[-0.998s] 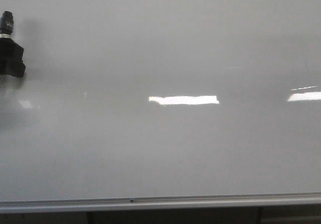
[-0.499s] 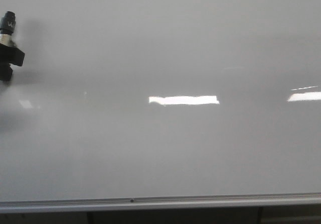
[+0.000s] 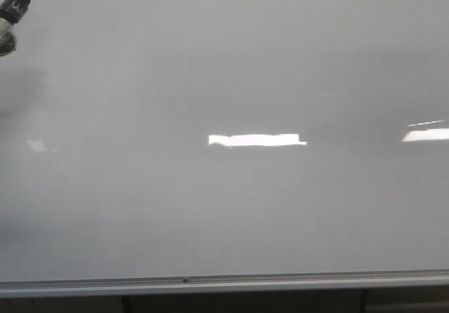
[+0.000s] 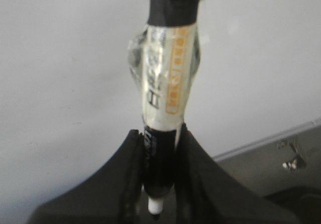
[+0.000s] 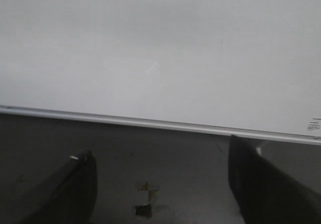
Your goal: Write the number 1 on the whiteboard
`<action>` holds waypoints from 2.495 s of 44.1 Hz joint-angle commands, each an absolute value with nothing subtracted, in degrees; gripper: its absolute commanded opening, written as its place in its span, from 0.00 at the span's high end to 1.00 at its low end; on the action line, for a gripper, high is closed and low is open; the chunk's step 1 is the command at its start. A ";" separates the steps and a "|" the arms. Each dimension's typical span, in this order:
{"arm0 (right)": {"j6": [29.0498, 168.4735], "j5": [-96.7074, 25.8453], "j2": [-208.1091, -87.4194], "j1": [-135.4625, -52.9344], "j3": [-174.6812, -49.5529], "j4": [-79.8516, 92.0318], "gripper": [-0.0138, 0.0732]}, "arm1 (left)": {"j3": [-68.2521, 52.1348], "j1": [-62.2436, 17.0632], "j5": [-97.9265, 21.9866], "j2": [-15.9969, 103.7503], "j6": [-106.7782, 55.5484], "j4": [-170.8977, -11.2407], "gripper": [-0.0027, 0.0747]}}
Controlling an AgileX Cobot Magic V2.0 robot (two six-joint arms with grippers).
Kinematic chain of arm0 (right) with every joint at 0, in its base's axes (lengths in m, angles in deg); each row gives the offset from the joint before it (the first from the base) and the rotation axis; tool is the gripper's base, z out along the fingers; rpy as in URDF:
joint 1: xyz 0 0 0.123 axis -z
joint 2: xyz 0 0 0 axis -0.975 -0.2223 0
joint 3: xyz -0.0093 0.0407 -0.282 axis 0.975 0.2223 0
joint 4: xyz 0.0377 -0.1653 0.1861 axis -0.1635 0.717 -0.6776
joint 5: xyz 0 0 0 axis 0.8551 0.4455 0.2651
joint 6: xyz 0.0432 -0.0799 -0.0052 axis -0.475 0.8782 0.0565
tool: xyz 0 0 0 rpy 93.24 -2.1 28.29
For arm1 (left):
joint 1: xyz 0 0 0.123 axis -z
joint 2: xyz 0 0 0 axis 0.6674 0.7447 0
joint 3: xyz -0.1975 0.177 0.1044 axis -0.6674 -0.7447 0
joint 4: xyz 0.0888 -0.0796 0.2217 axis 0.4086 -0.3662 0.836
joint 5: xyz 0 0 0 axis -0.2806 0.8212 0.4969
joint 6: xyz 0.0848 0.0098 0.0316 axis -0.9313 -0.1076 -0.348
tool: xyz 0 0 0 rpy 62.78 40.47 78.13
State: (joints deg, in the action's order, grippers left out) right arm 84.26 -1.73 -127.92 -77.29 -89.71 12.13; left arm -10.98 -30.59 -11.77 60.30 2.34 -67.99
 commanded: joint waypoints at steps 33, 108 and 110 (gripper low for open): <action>133.34 7.49 -148.03 -106.58 -113.00 -15.28 0.19 | -6.47 -3.50 6.73 47.82 -33.72 -89.91 0.99; 110.69 10.20 -157.30 -119.73 -121.30 8.51 0.84 | -6.37 2.19 2.99 43.02 -25.28 -82.39 0.24; 106.24 11.74 -156.61 -119.16 -121.30 12.50 0.84 | -6.37 2.19 3.22 42.16 -21.25 -78.92 0.24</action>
